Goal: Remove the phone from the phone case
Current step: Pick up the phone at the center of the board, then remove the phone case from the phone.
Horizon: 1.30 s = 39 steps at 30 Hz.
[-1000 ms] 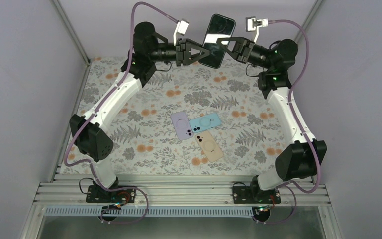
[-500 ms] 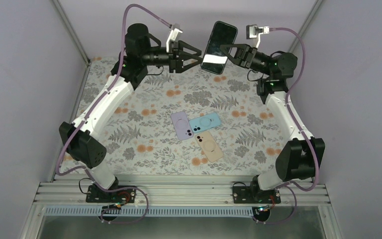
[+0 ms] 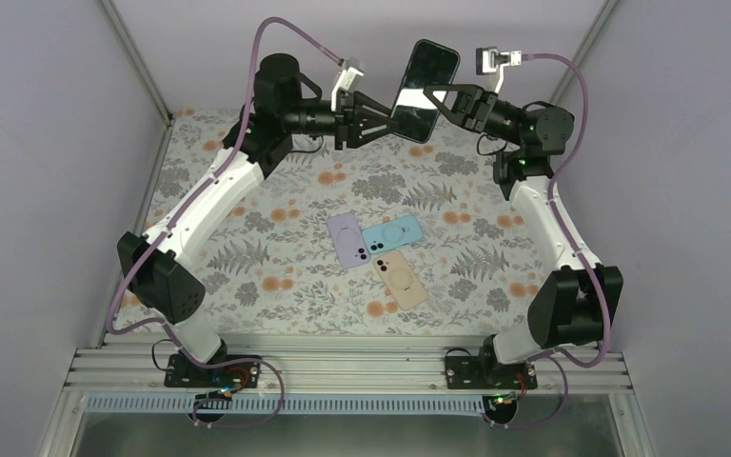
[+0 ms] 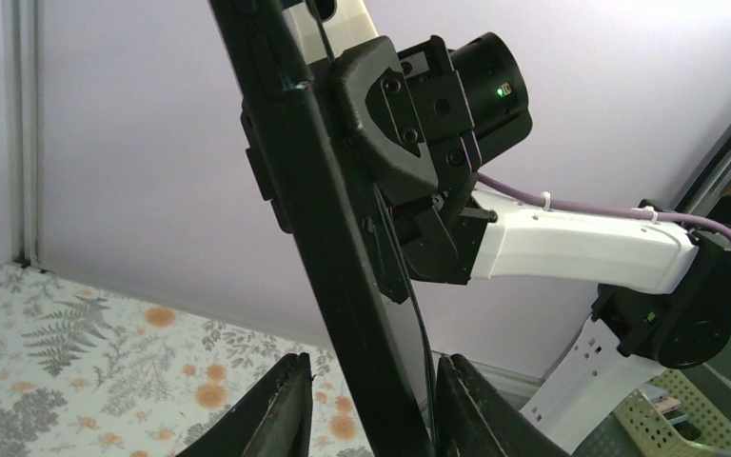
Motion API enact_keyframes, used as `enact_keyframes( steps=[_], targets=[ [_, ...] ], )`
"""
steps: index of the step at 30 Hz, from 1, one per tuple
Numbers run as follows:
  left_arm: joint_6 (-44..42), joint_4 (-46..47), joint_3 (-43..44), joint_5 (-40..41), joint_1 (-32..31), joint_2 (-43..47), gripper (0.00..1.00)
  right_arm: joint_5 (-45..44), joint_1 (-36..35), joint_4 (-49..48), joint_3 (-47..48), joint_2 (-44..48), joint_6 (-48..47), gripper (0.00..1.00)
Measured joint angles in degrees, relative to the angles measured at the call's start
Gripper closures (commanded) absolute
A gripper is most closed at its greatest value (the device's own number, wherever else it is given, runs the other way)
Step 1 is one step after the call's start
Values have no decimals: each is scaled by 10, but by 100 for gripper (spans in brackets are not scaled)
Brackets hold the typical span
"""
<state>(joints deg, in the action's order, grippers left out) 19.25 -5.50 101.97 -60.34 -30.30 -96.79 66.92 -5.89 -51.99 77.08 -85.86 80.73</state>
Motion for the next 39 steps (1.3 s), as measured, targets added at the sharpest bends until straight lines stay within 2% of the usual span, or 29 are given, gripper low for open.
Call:
enact_keyframes(
  steps=[30,35,39],
  targets=[
    [19,25,-16,-10,9,-5,63,-2,24,-37,-27,6,36,96],
    [27,33,-17,-13,8,-5,55,-2,24,-37,-27,8,35,96],
    [28,33,-17,-13,3,-5,53,-2,24,-37,-27,9,33,96]
  ],
)
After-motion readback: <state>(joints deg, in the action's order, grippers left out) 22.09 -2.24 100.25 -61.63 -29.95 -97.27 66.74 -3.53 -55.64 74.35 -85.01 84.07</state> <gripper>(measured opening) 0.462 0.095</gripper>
